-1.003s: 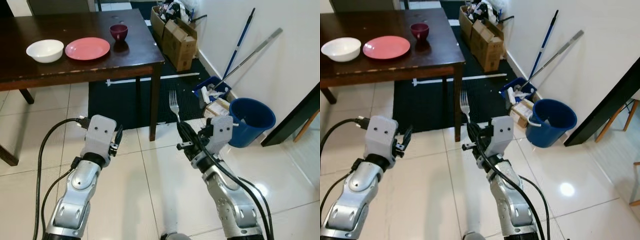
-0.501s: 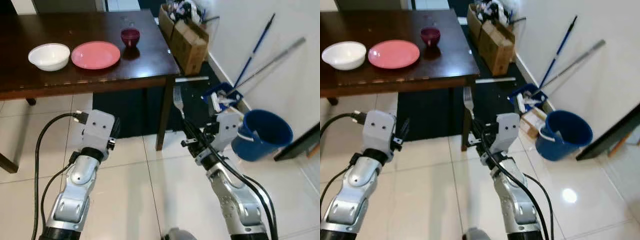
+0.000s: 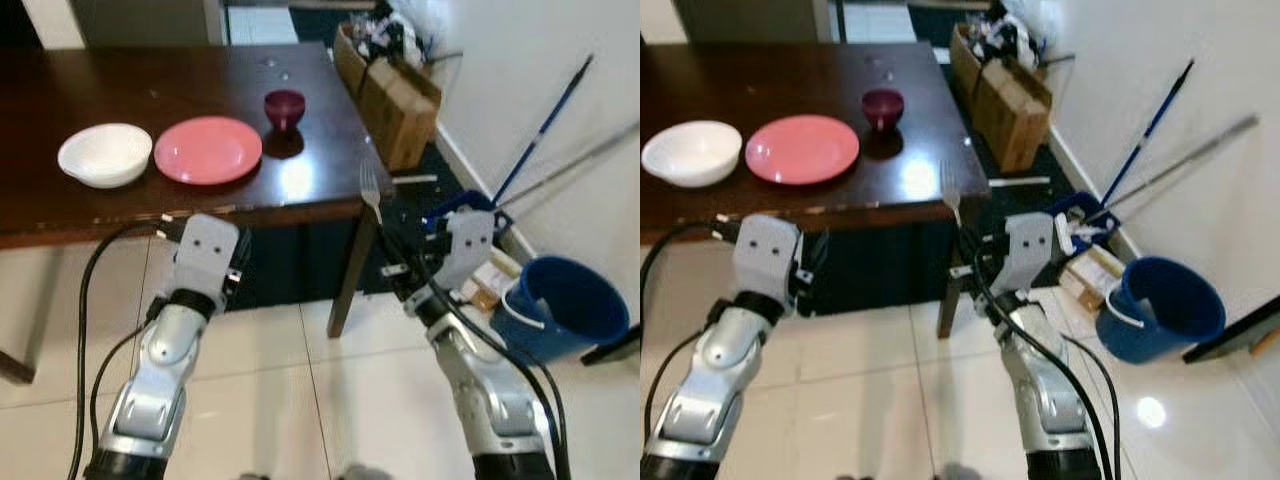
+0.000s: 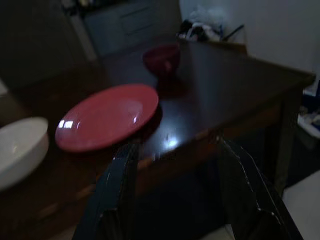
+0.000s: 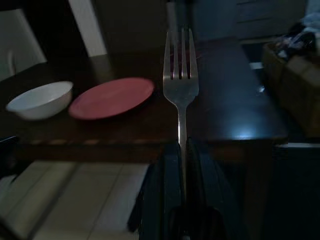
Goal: Setting the table
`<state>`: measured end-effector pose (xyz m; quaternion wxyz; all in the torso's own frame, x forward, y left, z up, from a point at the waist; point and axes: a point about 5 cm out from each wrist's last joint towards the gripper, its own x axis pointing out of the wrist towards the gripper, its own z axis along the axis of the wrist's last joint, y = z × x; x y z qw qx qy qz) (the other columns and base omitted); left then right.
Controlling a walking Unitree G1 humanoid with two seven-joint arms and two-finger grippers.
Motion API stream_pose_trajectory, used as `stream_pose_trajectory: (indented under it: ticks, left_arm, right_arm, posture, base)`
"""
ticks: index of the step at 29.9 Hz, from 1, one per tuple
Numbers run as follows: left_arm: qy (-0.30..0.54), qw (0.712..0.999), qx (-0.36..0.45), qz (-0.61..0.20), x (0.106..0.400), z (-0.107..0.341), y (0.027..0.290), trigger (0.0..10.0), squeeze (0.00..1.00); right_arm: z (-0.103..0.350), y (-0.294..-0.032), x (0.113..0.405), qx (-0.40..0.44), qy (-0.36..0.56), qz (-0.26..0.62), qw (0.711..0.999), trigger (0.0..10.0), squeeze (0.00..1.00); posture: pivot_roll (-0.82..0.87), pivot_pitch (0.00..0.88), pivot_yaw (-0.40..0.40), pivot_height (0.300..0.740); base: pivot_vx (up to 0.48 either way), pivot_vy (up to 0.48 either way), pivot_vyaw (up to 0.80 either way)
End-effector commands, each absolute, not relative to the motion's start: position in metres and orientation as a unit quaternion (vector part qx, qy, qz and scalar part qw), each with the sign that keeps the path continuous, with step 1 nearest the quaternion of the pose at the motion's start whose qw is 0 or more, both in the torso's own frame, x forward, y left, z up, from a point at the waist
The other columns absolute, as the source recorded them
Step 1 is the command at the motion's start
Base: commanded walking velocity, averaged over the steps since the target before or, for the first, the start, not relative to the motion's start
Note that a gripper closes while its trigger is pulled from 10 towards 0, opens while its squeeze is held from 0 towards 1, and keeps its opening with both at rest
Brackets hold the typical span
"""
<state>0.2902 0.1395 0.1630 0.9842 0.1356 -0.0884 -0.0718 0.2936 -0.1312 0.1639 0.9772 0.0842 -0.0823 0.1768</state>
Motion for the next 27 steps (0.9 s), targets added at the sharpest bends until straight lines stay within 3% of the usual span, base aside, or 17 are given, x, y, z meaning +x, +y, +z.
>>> stream_pose_trajectory:
  ticks: [1,27]
  left_arm:
    - [-0.097,0.983,0.131,-0.086,0.288,0.166,0.133,10.0,0.2]
    - [-0.098,0.983,0.131,-0.084,0.289,0.169,0.136,10.0,0.2]
  right_arm:
    - [0.163,-0.136,0.296,0.085,-0.081,0.167,0.979,10.0,0.0]
    - [0.153,-0.15,0.309,0.092,-0.052,0.128,0.986,10.0,0.0]
  posture:
    - [-0.13,0.027,0.049,0.74]
    - [-0.12,0.027,0.053,0.74]
  base:
    - [0.48,0.0,0.0]
    - [0.48,0.0,0.0]
